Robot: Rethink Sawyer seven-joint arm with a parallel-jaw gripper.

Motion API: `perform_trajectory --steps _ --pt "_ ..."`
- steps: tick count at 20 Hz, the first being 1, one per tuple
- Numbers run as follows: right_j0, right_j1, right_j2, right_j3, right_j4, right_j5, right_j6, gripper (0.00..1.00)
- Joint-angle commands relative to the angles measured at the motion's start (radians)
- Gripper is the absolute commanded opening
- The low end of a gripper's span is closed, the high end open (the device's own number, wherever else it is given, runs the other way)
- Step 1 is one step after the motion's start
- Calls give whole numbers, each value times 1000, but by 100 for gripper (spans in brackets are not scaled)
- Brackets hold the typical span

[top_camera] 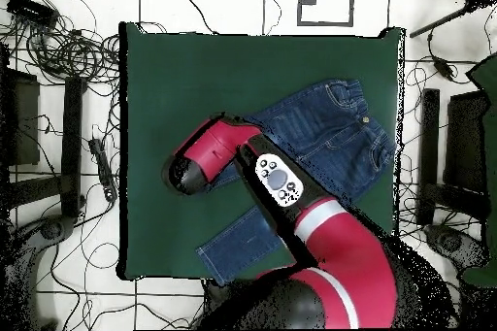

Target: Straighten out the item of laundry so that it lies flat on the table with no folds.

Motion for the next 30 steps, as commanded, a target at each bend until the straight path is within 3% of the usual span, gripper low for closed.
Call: perform_trajectory --steps 1,17,30 --pt "93 43 -12 82 -18 -71 406 0" --pt "57 -4 4 170 -29 -102 369 0" --pt "230 54 -59 124 -55 -172 584 0"
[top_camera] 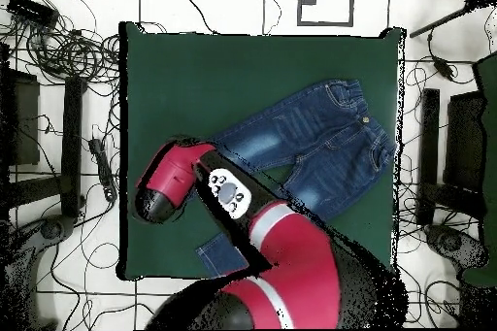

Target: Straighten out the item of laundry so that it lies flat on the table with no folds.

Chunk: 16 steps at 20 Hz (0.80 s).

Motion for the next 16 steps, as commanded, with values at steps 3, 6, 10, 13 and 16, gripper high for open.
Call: perform_trajectory --steps 3,6,10,13,16 --pt "128 97 -49 10 -45 -85 482 0" --pt "142 105 -48 7 -47 -95 511 0" --pt "151 94 -46 21 -56 -94 535 0" --pt "148 93 -51 26 -74 -96 541 0" --pt "138 84 -44 36 -76 -93 539 0"
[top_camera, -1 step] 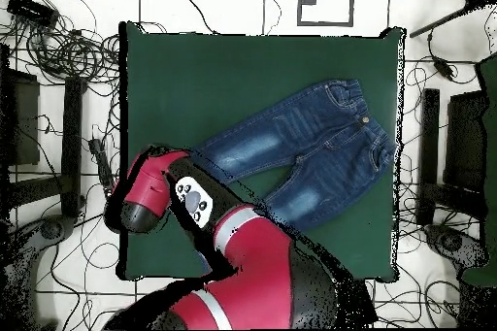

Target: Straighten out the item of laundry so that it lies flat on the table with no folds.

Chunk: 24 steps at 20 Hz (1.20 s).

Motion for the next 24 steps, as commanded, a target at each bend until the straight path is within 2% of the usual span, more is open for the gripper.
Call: perform_trajectory --steps 1,9,13,17,18,24 --pt "38 98 1 47 -30 -86 336 0" --pt "31 69 19 77 -19 -83 327 0" --pt "14 14 39 125 6 -73 322 0" --pt "41 -31 48 168 27 -66 361 0" --pt "40 -12 45 155 20 -78 359 0" --pt "91 -35 40 159 25 -96 420 0"
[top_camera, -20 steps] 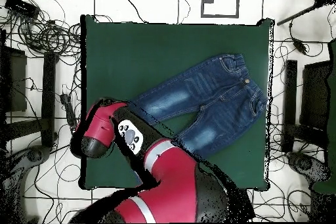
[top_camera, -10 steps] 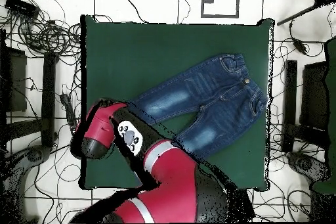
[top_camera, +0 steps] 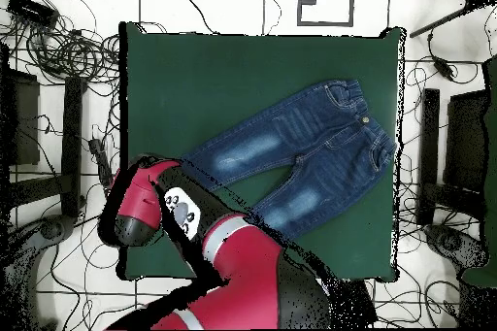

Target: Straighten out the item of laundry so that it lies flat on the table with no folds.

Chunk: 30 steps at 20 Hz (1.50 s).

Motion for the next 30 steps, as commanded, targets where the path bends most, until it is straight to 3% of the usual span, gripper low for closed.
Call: perform_trajectory --steps 1,17,18,20,30 --pt "66 13 38 93 29 -62 413 0" --pt "100 51 -33 31 -25 -70 415 0" --pt "109 46 -48 28 -40 -87 443 100" --pt "109 42 -52 31 -52 -92 441 100" --pt "-14 -3 49 45 87 2 262 100"
